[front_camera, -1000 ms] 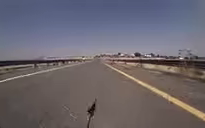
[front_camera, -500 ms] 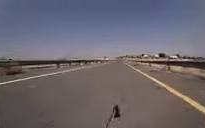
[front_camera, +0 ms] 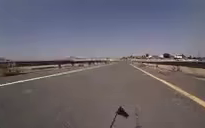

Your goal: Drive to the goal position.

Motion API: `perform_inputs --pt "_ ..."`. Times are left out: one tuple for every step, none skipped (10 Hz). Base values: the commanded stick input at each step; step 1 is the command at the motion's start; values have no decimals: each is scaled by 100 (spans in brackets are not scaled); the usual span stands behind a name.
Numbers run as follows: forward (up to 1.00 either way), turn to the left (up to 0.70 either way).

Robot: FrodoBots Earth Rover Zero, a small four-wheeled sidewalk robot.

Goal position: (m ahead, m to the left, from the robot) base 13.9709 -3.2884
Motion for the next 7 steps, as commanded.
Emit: perform_inputs --pt "100 -1" --pt "100 -1" --pt "100 -1" --pt "100 -1" --pt "100 -1" --pt "100 -1" --pt "100 -1"
